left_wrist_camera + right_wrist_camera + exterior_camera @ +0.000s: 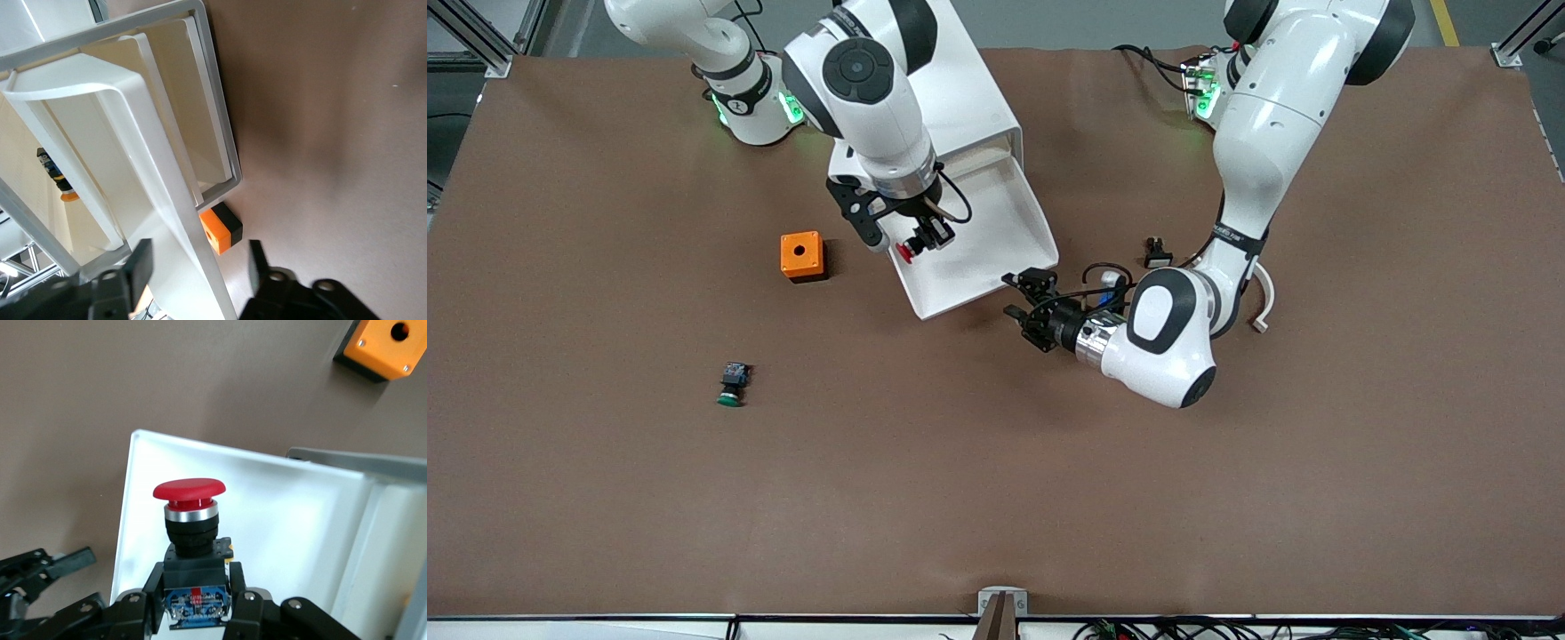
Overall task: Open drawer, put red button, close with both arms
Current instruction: 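Pull the drawer open with the left gripper while the right gripper carries the button, then lower the red button into the drawer and open the right gripper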
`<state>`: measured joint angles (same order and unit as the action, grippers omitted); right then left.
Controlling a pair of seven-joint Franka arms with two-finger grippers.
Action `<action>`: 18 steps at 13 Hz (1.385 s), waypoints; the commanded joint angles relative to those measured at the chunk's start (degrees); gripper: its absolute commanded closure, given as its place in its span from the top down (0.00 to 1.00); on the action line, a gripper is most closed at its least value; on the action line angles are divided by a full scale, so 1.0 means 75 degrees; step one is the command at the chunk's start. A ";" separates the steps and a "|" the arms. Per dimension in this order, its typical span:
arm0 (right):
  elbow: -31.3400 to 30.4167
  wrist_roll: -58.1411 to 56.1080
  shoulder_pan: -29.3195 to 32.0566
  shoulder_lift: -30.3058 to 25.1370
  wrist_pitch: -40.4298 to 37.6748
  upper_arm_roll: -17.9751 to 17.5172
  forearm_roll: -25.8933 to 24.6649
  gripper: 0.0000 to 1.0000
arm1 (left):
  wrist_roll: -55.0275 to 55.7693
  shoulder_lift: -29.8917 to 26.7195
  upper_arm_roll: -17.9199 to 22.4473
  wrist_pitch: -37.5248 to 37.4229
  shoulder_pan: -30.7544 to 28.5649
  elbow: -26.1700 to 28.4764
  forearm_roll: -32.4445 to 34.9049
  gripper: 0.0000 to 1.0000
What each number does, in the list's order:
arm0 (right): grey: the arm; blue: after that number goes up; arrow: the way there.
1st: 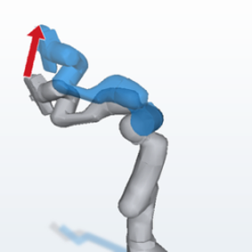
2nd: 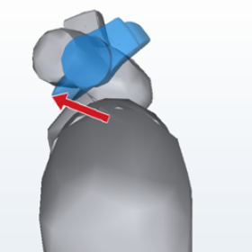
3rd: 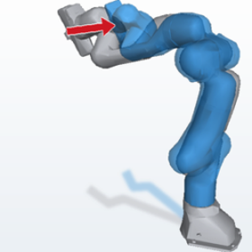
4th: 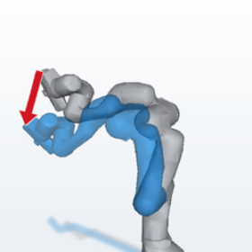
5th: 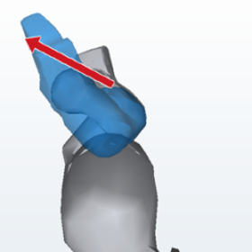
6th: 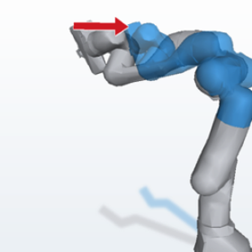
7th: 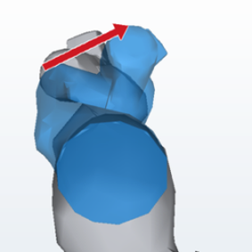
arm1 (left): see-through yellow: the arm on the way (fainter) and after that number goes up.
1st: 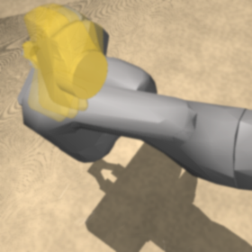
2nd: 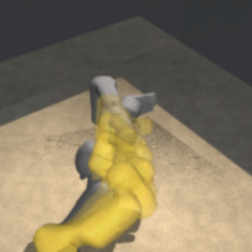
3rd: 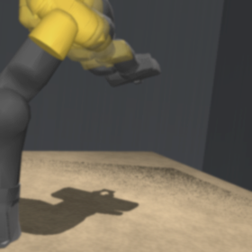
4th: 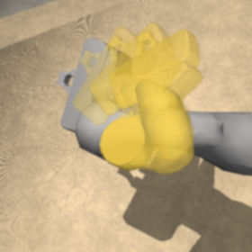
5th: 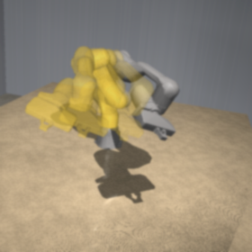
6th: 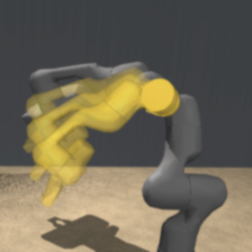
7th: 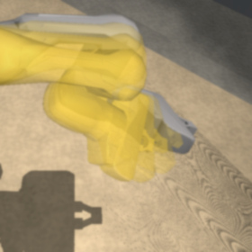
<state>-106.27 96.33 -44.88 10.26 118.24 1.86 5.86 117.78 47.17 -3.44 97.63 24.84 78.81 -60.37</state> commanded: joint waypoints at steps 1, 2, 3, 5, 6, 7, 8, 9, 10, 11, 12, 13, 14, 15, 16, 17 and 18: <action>-0.0023 0.0409 -0.0331 0.0177 0.0335 0.0103 0.0016 0.00 | -0.0083 -0.0077 0.0328 -0.0115 0.0027 -0.0137 0.0126 1.00; -0.0011 0.0584 -0.0390 0.0271 0.0475 0.0103 -0.0007 0.00 | -0.0257 -0.0159 0.0481 -0.0139 0.0027 -0.0241 0.0522 1.00; 0.0035 0.0701 -0.0472 0.0411 0.0581 0.0103 -0.0007 0.00 | -0.0480 -0.0253 0.0517 -0.0139 0.0027 -0.0301 0.1117 1.00; 0.0245 0.0959 -0.0601 0.0692 0.0617 0.0115 -0.0007 0.00 | -0.0819 -0.0452 0.0541 -0.0139 -0.0031 -0.0464 0.2417 1.00; 0.0374 0.1030 -0.0671 0.0868 0.0606 0.0115 -0.0019 0.00 | -0.1170 -0.0720 0.0506 -0.0139 -0.0054 -0.0465 0.3630 1.00; 0.0445 0.1077 -0.0684 0.0986 0.0605 0.0115 -0.0089 0.00 | -0.1626 -0.0862 0.0436 -0.0139 -0.0055 -0.0465 0.4629 1.00; 0.0481 0.1089 -0.0684 0.1068 0.0617 0.0115 -0.0136 0.00 | -0.2175 -0.0944 0.0435 -0.0139 -0.0031 -0.0465 0.5207 1.00; 0.0504 0.1089 -0.0695 0.1127 0.0617 0.0115 -0.0148 0.00 | -0.2529 -0.1073 0.0447 -0.0139 -0.0043 -0.0454 0.5515 1.00; 0.0528 0.1078 -0.0661 0.1139 0.0606 0.0115 -0.0136 0.26 | -0.2799 -0.1190 0.0482 -0.0162 -0.0066 -0.0453 0.5889 1.00; 0.0528 0.1078 -0.0649 0.1151 0.0594 0.0115 -0.0136 0.95 | -0.3208 -0.1354 0.0482 -0.0162 -0.0078 -0.0453 0.6241 1.00; 0.0540 0.1089 -0.0660 0.1151 0.0594 0.0126 -0.0148 1.00 | -0.3746 -0.1587 0.0517 -0.0162 -0.0066 -0.0453 0.6627 1.00; 0.0609 0.1055 -0.0625 0.1151 0.0570 0.0127 -0.0148 1.00 | -0.4424 -0.1926 0.0506 -0.0220 -0.0090 -0.0430 0.7118 1.00; 0.0726 0.0996 -0.0579 0.1151 0.0535 0.0138 -0.0148 1.00 | -0.4965 -0.2103 0.0506 -0.0465 -0.0241 -0.0430 0.7320 1.00; 0.0855 0.0856 -0.0509 0.1151 0.0512 0.0173 -0.0183 1.00 | -0.5422 -0.2244 0.0494 -0.0606 -0.0416 -0.0430 0.7334 1.00; 0.0903 0.0472 -0.0311 0.1139 0.0442 0.0162 -0.0206 1.00 | -0.5949 -0.2455 0.0494 -0.0782 -0.0569 -0.0407 0.7334 1.00; 0.0938 -0.0205 -0.0169 0.1116 0.0233 0.0173 -0.0218 1.00 | -0.6569 -0.2642 0.0506 -0.1027 -0.0640 -0.0395 0.7381 1.00; 0.0961 -0.0791 -0.0029 0.1069 0.0068 0.0185 -0.0218 1.00 | -0.7109 -0.2923 0.0494 -0.1134 -0.0780 -0.0372 0.7497 1.00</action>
<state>-100.46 96.94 -47.51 18.36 121.31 3.51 5.03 71.18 29.17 0.40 90.93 20.33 74.28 -5.81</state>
